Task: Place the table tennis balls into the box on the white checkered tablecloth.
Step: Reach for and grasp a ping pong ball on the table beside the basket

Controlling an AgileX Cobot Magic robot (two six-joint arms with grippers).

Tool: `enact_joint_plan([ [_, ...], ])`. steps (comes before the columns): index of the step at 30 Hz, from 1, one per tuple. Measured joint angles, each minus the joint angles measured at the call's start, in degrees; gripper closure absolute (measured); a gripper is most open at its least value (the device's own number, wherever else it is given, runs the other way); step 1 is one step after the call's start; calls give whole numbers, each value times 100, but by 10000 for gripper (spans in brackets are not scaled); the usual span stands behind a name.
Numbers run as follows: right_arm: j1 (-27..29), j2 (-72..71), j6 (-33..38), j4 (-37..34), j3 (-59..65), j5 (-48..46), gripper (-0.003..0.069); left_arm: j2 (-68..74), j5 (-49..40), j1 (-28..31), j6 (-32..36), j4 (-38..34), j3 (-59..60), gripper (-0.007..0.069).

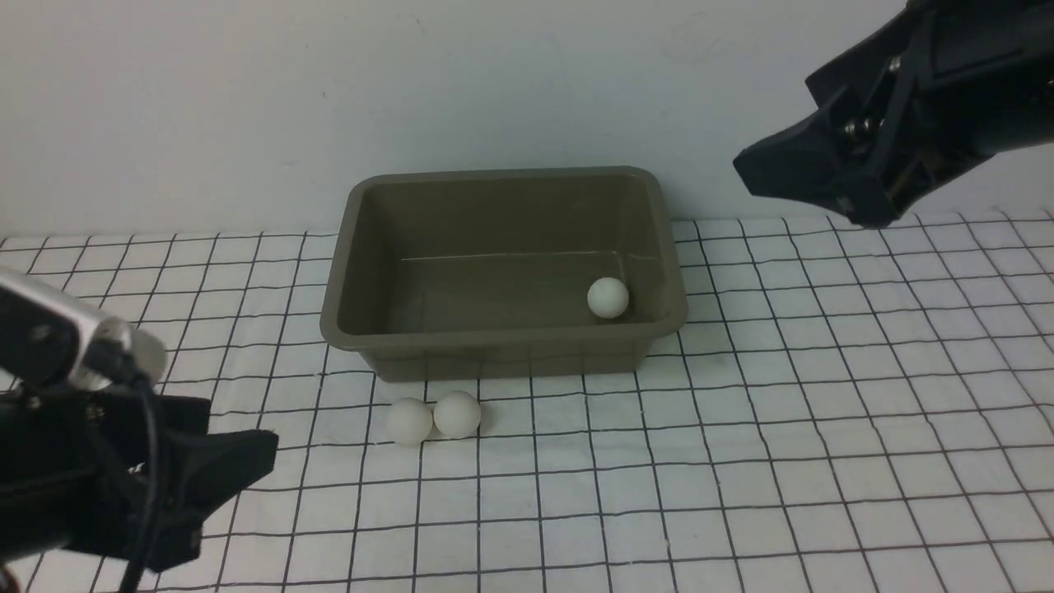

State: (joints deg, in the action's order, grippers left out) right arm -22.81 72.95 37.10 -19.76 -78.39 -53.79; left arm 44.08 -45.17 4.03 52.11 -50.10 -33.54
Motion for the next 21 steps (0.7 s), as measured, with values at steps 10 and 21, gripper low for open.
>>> enact_joint_plan([
  [10,0,0,0,-42,0,-13,113,2092,328,0,2886,-2170,-79,197],
  [21,0,0,0,-42,0,-45,113,3935,1108,0,5547,-4403,-79,195],
])
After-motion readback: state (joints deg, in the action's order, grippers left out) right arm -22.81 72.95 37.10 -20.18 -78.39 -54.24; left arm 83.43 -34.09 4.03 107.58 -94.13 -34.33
